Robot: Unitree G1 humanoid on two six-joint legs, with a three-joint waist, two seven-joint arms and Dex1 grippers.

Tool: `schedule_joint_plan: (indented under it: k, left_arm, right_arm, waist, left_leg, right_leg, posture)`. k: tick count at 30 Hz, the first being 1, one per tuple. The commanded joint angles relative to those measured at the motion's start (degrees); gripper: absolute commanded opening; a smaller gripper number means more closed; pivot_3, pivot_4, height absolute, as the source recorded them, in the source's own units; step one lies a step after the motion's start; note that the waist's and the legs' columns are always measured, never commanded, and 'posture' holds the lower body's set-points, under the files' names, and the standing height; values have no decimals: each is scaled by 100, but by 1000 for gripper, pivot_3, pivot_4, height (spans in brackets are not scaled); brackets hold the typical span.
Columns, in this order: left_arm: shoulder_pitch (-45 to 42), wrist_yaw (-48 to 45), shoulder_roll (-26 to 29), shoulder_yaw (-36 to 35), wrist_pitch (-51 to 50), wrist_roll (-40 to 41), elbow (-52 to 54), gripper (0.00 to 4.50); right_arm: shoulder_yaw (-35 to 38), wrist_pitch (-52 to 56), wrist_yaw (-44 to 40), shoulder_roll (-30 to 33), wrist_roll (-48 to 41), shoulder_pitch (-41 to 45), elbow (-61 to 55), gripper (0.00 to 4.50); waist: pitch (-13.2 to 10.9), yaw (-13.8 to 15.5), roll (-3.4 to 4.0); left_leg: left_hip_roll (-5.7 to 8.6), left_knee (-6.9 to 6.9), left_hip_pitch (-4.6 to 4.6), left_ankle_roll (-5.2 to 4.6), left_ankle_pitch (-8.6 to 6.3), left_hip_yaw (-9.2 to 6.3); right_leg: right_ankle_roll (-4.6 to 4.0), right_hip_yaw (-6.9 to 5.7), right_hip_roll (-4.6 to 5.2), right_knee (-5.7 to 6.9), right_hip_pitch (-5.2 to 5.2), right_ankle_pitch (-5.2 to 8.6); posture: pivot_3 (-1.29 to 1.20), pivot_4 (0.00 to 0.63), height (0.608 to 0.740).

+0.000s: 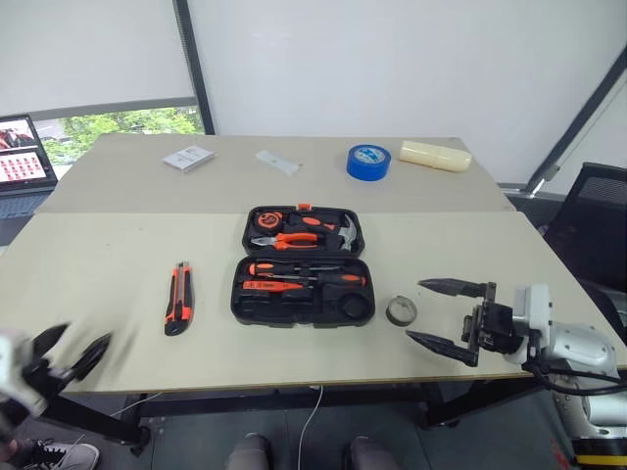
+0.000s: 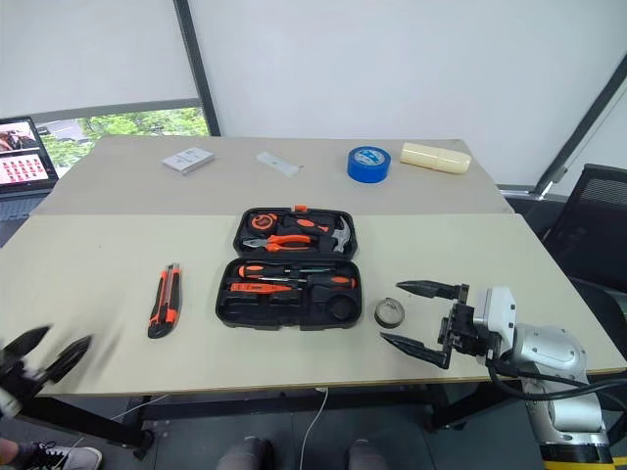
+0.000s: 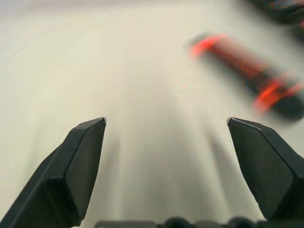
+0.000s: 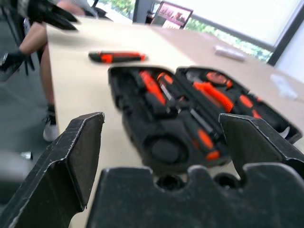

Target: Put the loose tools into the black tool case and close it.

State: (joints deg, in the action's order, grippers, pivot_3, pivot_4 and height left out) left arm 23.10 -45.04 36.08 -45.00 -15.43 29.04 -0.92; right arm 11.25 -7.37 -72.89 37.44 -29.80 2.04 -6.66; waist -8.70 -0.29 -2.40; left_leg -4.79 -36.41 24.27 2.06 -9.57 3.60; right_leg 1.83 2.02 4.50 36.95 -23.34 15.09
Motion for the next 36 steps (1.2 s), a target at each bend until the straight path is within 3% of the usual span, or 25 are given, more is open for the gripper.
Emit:
schedule_joint_plan:
  k: [1, 7, 11, 17, 24, 31, 36]
  left_arm:
    - [319, 374, -47, -346, -506, 335, 983, 4400]
    - [41, 1034, -47, -15, -1479, 810, 2102, 4400]
    - [-523, 2346, -13, 352, -3073, 1214, 2956, 4400]
    - [-1925, 4296, -790, 1416, -4658, 1346, 3747, 4400]
    - [-2369, 5020, -953, 2514, -4676, 224, 3411, 4400]
    - [-2738, 5052, -1288, 2860, -4289, -359, 2700, 4400]
    - [-2653, 4874, -1408, 2861, -3939, -635, 2197, 2980]
  right_arm:
    - [49, -313, -119, 39, 8, 146, 89, 4500]
    - [-164, -130, -130, -40, -160, 685, 94, 4500]
    - [-340, 62, -122, -49, -287, 969, -96, 4500]
    - [-580, 703, -158, 33, -590, 1522, -413, 4500]
    - [-652, 1134, -209, 112, -648, 1813, -463, 4500]
    - [-611, 1303, -146, 134, -606, 1703, -573, 4500]
    - [-574, 1349, -81, 142, -599, 1509, -725, 4500]
  waist:
    - [-1, 37, -3]
    - [-1, 76, -1]
    - [1, 63, -4]
    - [1, 60, -7]
    - [0, 9, -21]
    - [0, 36, -22]
    - [5, 76, -13]
  left_leg:
    - [-1, 0, 0, 2, -1, 0]
    - [0, 18, 4, 6, -3, 21]
    - [-2, 17, 4, 4, -2, 21]
    - [4, 23, 10, -43, 27, 10]
    - [6, 42, 2, -42, 26, -5]
    - [12, 39, 4, -42, 26, -10]
    - [16, 40, -3, -42, 25, -11]
  right_leg:
    - [-1, 0, 1, -5, -1, 0]
    - [-14, 1, 18, -16, -23, -8]
    - [-15, 4, 3, -10, -21, -13]
    - [3, 22, -16, 2, 7, -39]
    - [-10, 23, -27, 0, 7, -29]
    - [-11, 23, -23, -6, 10, -29]
    - [-11, 22, -20, -4, 15, -29]
  posture:
    - [0, 150, 740]
    - [0, 150, 740]
    - [0, 150, 740]
    - [0, 150, 740]
    - [0, 150, 740]
    - [0, 150, 740]
    - [0, 150, 740]
